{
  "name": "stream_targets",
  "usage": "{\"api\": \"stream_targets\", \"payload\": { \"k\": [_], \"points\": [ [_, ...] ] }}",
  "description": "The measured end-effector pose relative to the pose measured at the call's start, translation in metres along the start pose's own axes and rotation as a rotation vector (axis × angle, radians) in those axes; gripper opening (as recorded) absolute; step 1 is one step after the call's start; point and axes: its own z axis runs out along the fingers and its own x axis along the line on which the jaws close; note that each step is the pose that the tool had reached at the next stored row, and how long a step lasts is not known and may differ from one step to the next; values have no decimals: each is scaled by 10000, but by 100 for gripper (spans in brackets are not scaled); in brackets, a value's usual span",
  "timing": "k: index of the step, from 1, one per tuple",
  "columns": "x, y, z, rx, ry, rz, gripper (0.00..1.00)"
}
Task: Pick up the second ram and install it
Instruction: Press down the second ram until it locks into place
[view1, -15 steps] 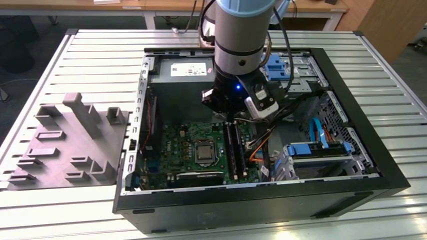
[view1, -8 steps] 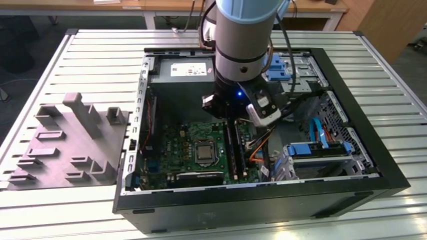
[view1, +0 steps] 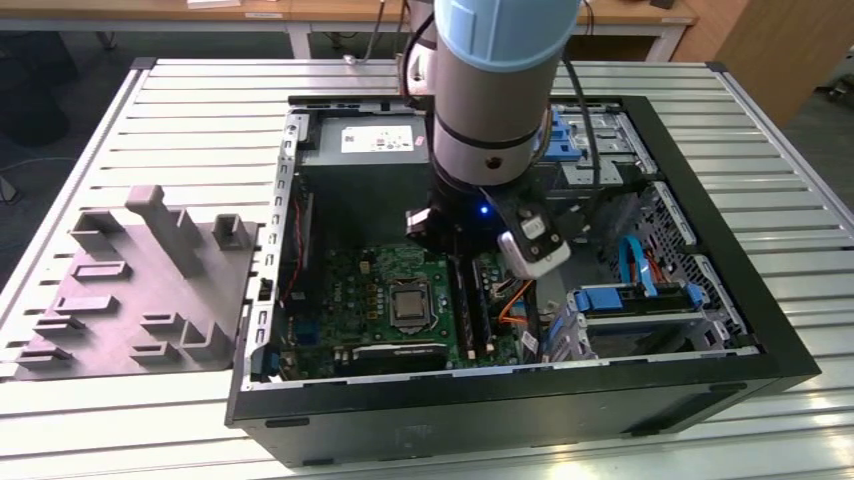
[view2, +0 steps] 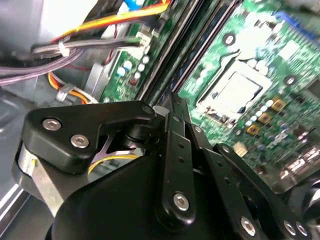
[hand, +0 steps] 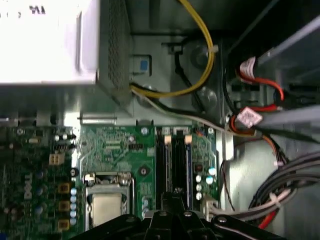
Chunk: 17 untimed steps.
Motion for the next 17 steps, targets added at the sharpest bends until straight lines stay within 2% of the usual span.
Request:
{"api": "stream_targets", "payload": {
  "k": [6, 10, 17],
  "points": [
    [-5, -163, -11, 64, -2, -3, 11],
    [-7, -241, -16, 121, -3, -5, 11],
    [-8, -280, -15, 243, -5, -11, 11]
  ]
}}
